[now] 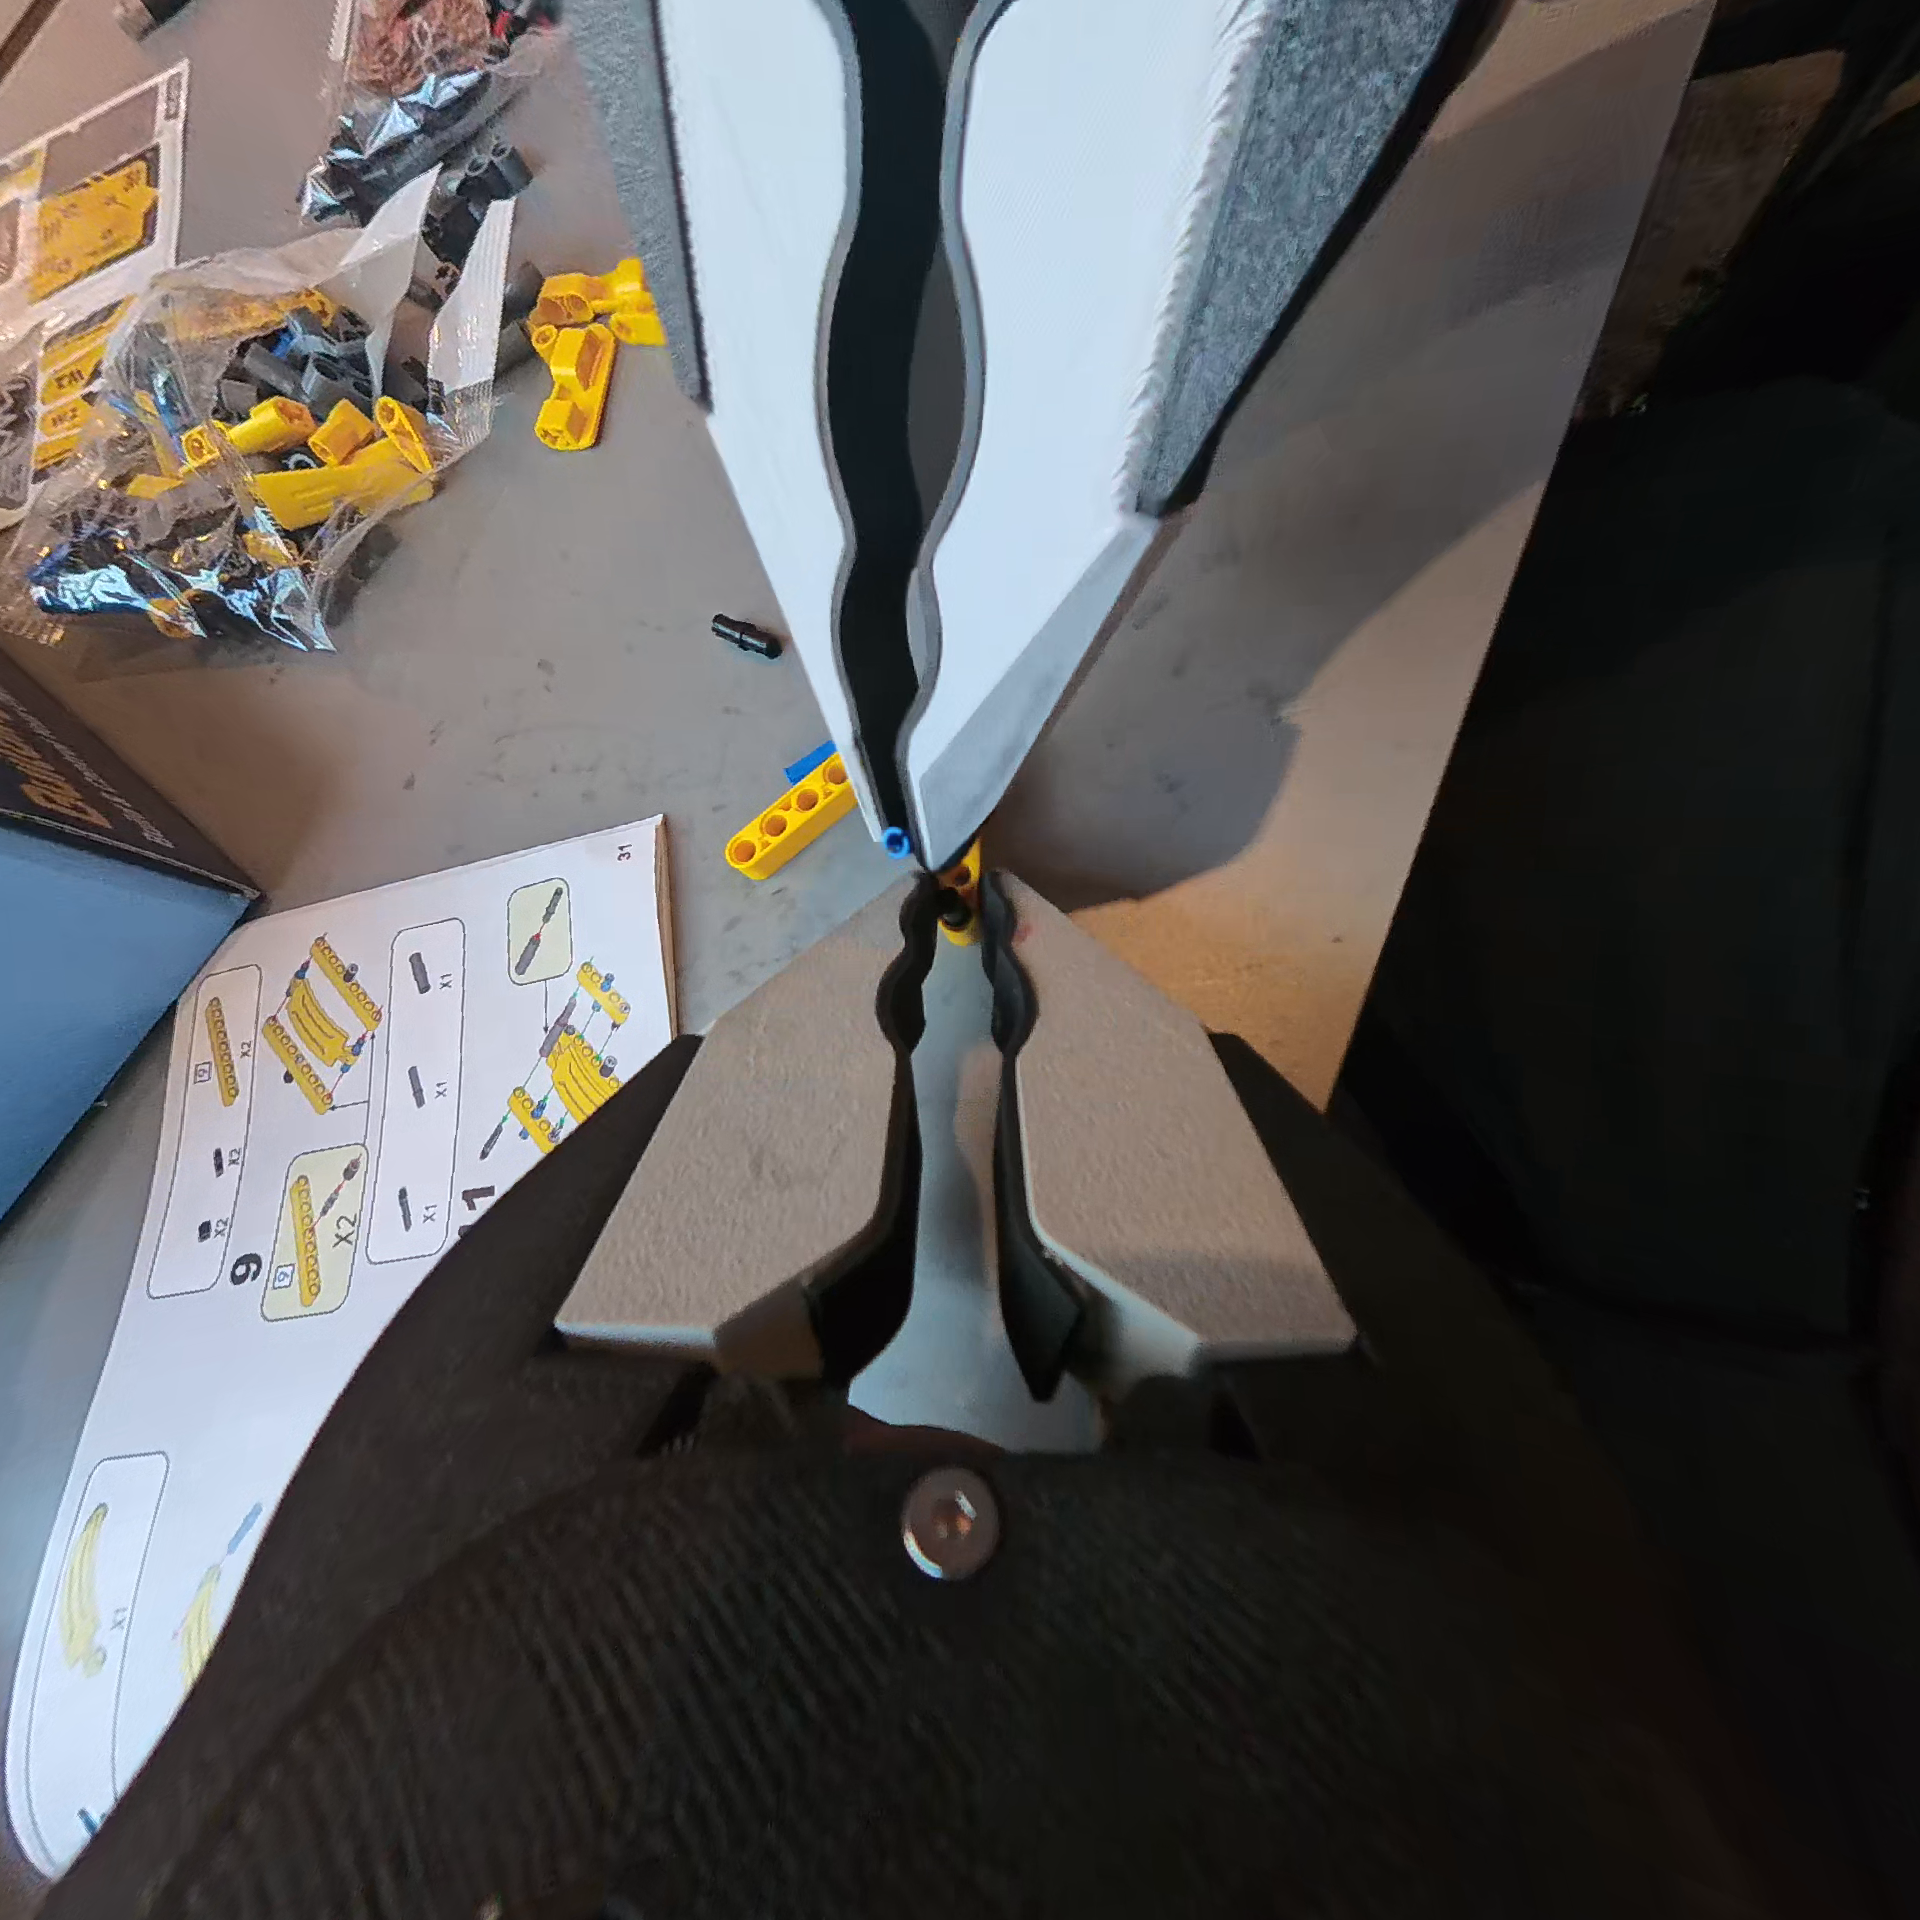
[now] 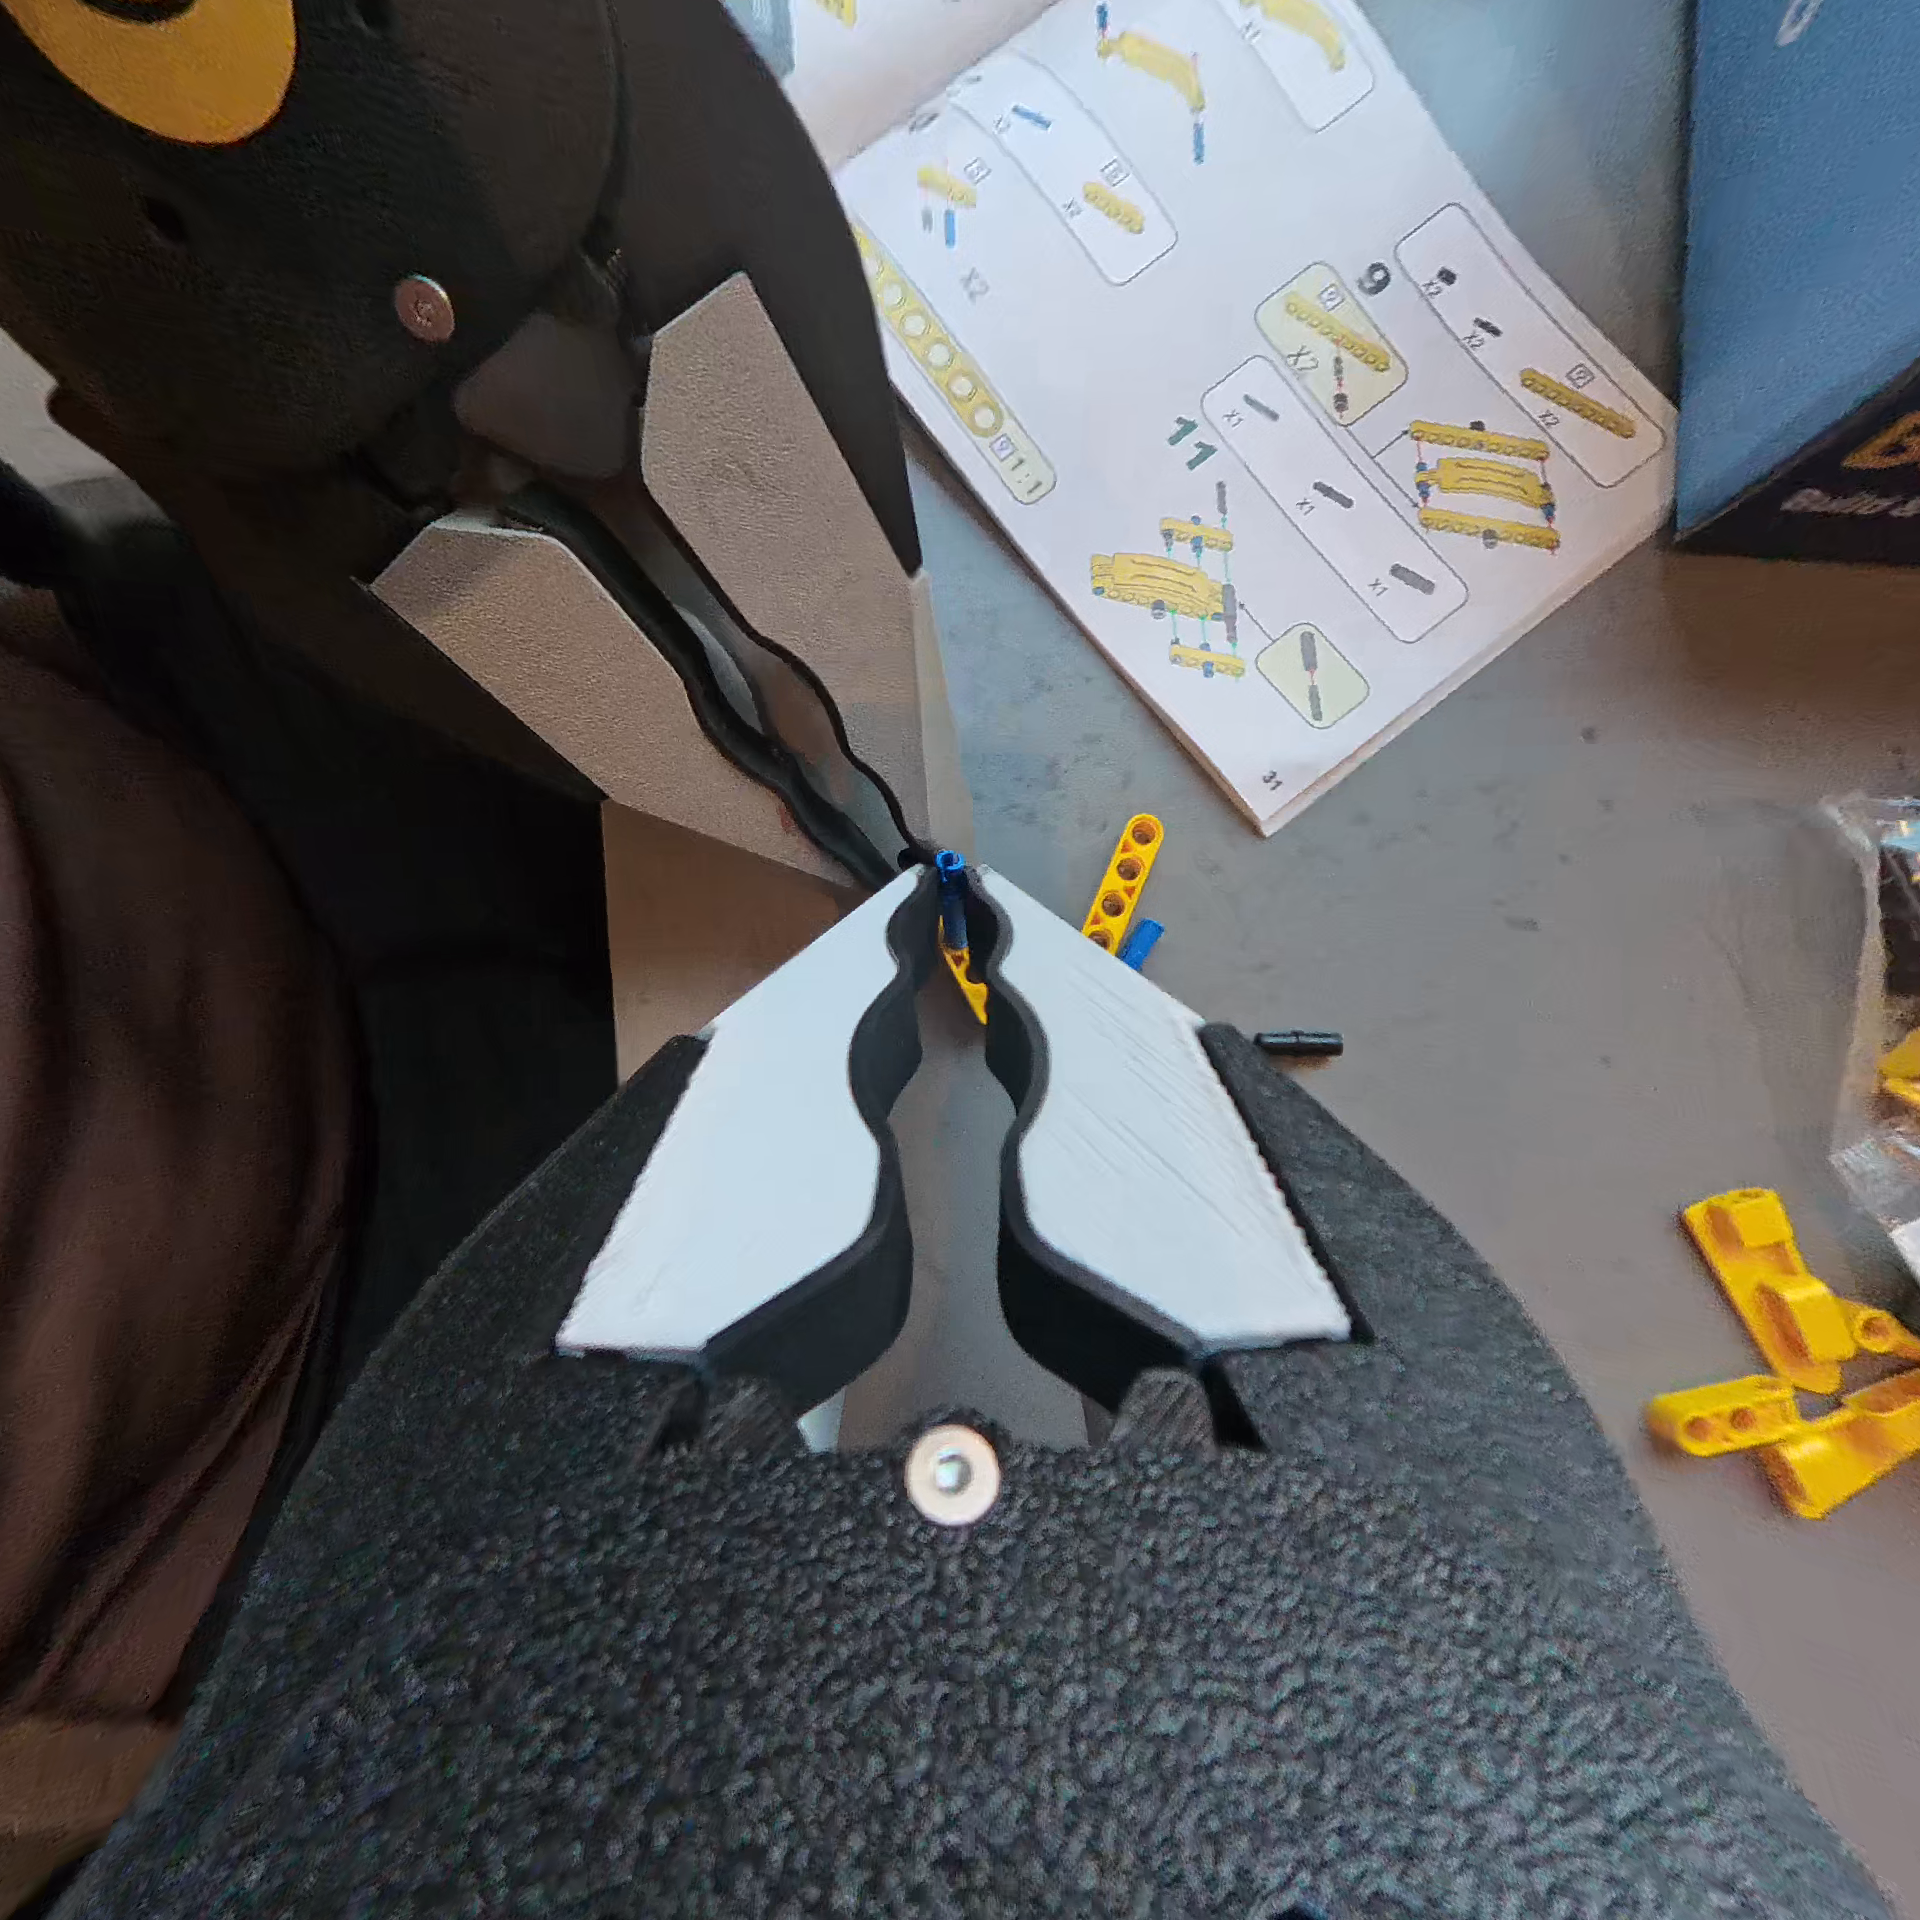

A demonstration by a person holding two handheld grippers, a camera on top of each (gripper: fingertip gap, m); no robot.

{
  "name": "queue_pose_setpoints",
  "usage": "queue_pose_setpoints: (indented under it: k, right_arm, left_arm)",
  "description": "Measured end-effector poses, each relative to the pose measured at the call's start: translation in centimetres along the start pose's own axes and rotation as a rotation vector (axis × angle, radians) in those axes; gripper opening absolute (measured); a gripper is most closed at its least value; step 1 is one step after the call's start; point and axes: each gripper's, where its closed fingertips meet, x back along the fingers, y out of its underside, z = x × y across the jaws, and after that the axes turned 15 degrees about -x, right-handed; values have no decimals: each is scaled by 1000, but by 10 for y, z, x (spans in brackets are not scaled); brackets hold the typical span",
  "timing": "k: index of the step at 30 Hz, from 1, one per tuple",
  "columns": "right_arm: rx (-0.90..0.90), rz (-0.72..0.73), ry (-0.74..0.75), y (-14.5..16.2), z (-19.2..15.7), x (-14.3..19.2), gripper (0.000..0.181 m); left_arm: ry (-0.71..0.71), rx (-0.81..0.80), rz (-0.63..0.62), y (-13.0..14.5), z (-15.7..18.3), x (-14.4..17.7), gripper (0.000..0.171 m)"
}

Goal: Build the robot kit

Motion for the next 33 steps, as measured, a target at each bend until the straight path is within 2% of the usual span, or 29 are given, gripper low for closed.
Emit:
queue_pose_setpoints:
  k: [1,4,7,12,18,25,33]
  right_arm:
    - [-16,48,-12,0,1,1,4]
    - [8,168,-19,2,1,6,4]
    - [54,217,14,5,1,9,4]
    - [154,168,72,8,2,11,4]
    - [392,95,215,8,0,9,4]
    - [367,18,178,8,0,9,4]
    - [91,-78,16,9,3,9,4]
  left_arm:
    - [0,0,0,0,0,0,5]
    - [5,7,2,0,0,0,5]
    - [11,13,4,0,0,0,5]
    - [15,19,4,0,0,0,5]
    - [20,23,6,0,0,0,5]
    - [17,16,6,0,0,-1,5]
    - [17,17,6,0,0,0,6]
